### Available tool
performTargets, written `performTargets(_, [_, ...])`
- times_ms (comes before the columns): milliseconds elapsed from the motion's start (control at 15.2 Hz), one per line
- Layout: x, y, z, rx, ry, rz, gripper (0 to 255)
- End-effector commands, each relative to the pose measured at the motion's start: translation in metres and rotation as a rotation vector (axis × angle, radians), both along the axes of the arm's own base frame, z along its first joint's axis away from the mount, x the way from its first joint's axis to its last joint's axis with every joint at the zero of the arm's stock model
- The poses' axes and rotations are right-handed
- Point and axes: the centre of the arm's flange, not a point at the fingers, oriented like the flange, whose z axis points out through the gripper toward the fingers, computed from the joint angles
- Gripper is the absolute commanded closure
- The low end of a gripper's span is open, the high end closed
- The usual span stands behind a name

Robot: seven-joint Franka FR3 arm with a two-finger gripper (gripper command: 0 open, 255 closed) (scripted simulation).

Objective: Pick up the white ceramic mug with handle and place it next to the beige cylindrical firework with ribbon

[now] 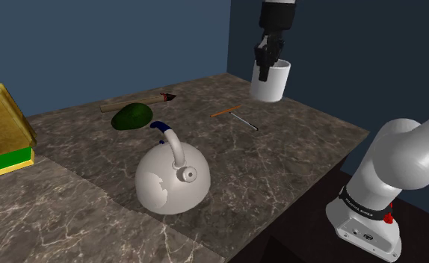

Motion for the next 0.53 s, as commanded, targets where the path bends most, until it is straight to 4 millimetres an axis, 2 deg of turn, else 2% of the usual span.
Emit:
performTargets(0, [0.024,0.012,-0.001,0.001,0.000,0.000,255])
performTargets(462, [0.109,0.050,0.000,0.001,0.000,0.000,255])
